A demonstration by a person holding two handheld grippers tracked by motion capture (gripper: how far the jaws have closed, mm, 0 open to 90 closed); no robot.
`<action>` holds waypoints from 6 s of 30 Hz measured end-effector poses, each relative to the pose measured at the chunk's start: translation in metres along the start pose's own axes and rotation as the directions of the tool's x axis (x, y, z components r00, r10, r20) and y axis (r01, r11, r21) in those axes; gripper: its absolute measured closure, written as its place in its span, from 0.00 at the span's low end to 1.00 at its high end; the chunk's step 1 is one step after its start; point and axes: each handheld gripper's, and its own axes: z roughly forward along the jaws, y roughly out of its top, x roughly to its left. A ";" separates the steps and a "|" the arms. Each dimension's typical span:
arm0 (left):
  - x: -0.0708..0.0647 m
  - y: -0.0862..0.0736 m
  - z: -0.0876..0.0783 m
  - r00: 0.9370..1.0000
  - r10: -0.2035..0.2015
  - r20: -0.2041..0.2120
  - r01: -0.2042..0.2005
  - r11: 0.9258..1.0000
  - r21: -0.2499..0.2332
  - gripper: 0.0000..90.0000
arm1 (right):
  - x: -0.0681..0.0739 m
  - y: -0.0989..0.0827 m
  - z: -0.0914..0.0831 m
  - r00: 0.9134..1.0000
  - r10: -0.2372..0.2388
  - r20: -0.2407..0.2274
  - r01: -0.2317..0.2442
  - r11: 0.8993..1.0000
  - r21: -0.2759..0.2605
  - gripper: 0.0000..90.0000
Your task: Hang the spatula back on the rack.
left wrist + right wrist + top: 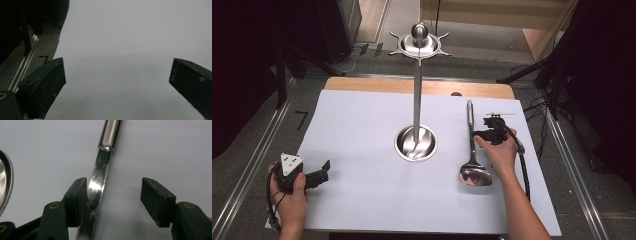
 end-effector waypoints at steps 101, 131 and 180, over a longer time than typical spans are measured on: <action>-0.001 0.000 0.001 1.000 0.013 0.002 -0.013 1.000 0.012 0.01 | 0.025 -0.044 -0.033 0.998 0.060 -0.006 -0.060 0.997 0.038 0.86; -0.001 0.001 0.001 1.000 0.015 0.011 -0.015 1.000 0.013 0.01 | 0.035 -0.070 -0.088 0.976 -0.126 -0.175 0.044 0.912 -0.409 0.86; -0.001 0.001 0.001 1.000 0.015 0.011 -0.016 1.000 0.013 0.01 | 0.067 -0.084 -0.143 0.904 -0.373 -0.207 0.154 0.738 -0.657 0.85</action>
